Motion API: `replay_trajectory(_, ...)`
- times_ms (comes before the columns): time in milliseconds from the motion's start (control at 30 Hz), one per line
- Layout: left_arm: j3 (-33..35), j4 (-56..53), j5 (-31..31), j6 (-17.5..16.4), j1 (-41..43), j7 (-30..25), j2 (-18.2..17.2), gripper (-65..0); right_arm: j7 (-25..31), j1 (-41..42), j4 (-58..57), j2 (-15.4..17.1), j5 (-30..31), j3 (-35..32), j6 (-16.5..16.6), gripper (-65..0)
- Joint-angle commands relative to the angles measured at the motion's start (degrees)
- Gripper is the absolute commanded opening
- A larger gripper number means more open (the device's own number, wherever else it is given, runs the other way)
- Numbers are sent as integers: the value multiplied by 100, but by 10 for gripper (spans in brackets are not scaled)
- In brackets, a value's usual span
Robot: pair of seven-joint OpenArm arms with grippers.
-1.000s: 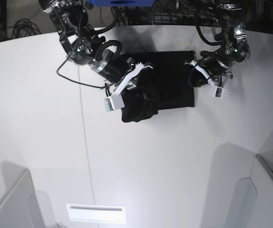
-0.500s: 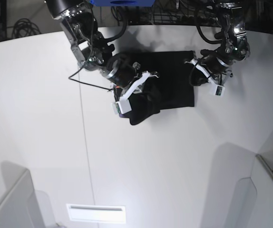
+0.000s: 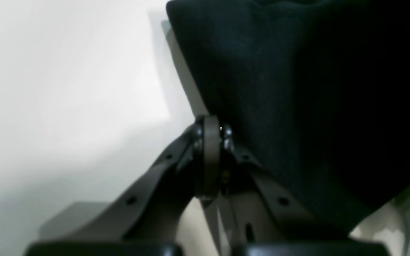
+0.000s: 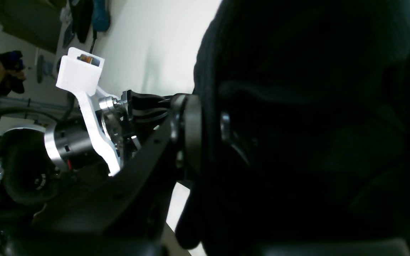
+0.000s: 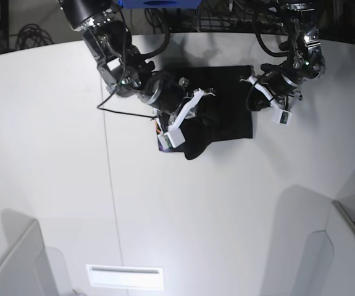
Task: Fold the T-shirt properly
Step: 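Lift the strip end with the right gripper and fold it toward the left gripper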
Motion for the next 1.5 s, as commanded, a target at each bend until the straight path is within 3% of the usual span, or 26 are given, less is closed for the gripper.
replay_trajectory(0,41,-16,267,65,59,395,-12,-650,93,106,26,-59,88,1,98,-650)
replay_trajectory(367,348,-52,267,100,-126,430,128,-650,49,343,-18,-199,97,36,90,-650)
replay_trajectory(533,427,-52,293,100,-213,430,313,-650,49,352,9,38,123,194,-157,-650)
replay_trajectory(833,638,-25,284,100,-240,439,418,-650,49,-70,703,346,123,625,-157,-650)
replay_trajectory(1367,559,107,276,100,-90,439,392,-650,84,18,176,-15,88,317,-165,-650)
replay_trajectory(1467,296,151,267,74,-73,430,322,-650,84,53,97,-15,88,326,-165,-650)
